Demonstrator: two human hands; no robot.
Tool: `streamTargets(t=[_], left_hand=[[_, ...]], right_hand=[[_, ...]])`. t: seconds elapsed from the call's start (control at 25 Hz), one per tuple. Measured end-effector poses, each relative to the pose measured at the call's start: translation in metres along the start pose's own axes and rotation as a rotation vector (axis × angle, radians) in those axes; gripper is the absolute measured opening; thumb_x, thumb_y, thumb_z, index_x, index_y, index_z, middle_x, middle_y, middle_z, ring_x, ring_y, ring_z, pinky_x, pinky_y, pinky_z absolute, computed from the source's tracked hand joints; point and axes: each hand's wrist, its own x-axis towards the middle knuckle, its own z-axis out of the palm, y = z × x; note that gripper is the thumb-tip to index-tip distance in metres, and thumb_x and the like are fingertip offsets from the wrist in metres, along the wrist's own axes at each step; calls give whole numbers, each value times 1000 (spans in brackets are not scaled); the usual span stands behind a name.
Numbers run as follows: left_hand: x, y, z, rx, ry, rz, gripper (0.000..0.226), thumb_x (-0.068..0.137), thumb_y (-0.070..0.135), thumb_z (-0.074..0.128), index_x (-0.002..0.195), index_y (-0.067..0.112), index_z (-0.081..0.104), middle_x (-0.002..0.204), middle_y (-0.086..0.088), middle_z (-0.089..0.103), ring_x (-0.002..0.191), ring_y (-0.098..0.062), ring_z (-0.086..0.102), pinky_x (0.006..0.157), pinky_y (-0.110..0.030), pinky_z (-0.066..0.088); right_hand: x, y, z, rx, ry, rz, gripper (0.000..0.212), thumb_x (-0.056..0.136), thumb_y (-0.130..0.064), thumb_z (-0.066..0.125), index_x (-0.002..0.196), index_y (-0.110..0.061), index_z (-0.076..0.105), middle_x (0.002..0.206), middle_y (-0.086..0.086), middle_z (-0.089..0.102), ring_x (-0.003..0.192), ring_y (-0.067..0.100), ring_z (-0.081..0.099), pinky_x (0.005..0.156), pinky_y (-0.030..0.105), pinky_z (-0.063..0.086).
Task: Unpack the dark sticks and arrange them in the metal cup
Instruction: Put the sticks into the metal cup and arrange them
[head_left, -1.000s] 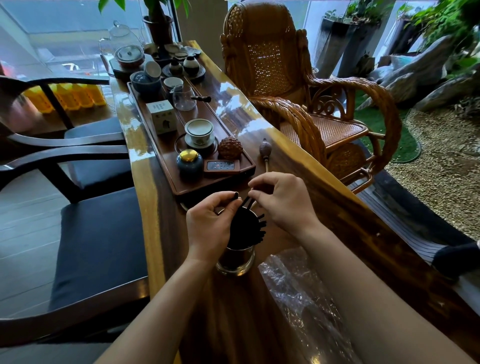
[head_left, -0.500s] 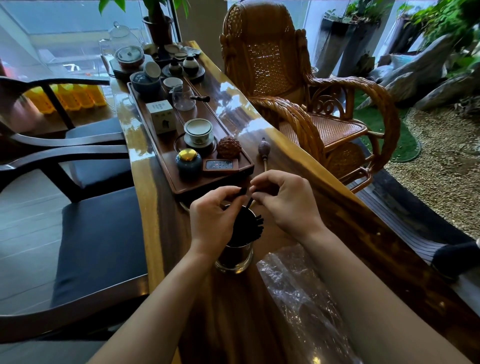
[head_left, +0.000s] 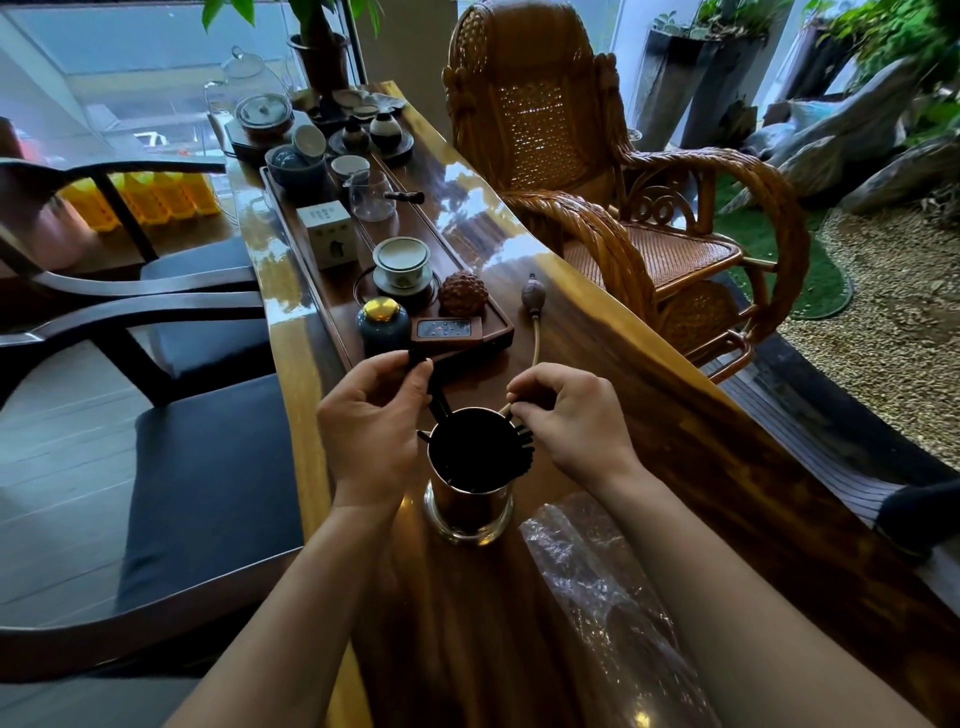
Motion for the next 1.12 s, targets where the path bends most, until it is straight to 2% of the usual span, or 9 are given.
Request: streamTargets(t=[0.08,0.24,0.48,0.64,0.76,0.88,1.0,1.12], left_hand=[[-5,-3,2,48,-87,31,22,86,13,77,102,26,72,94,5,76,87,-13,75,77,-30,62],[-12,-4,16,146,-257,126,25,85,12,78,108,20,75,100,10,76,93,-3,73,83,-24,60],[-8,-3,19,182,-284,181,28,84,11,78,107,26,73,97,17,72,93,0,72,81,-18,58],[-7,0,19,237,-277,231,28,84,11,78,108,25,72,97,12,73,93,1,71,80,-17,58],[-6,2,16,238,-254,204,20,85,12,78,104,15,76,97,4,76,88,-3,73,80,-25,61],[-2,8,14,227,-200,172,21,85,11,77,106,14,76,97,3,76,89,-4,73,81,-28,61],[4,19,5,134,-152,125,21,87,12,76,109,13,74,99,4,76,91,-8,75,79,-25,61],[7,31,-6,-49,-76,71,19,87,12,75,107,12,74,95,5,77,90,-13,76,74,-24,61]], right_hand=[[2,-8,-1,76,51,-15,19,81,-8,80,96,-19,78,87,-9,77,85,2,72,81,21,58],[6,-27,-1,173,87,-103,17,81,-11,81,97,-17,78,89,-8,77,85,1,72,78,15,57],[5,-26,0,195,72,-101,16,82,-9,81,95,-18,79,89,-8,77,86,0,71,78,13,55],[9,-25,1,222,22,-56,16,82,-9,81,94,-19,79,88,-8,77,85,4,73,81,26,61],[12,-22,-5,323,-52,-6,18,82,-3,78,95,-15,78,89,-2,79,85,11,76,84,38,63],[14,-12,-13,360,-20,52,19,84,-2,77,94,-18,78,86,2,79,83,18,77,81,45,63],[7,3,-17,322,24,114,14,85,-10,78,93,-20,79,84,1,78,80,20,75,79,50,62],[-6,11,-16,291,4,132,11,88,-17,76,98,-22,79,85,-2,77,80,17,74,79,49,62]])
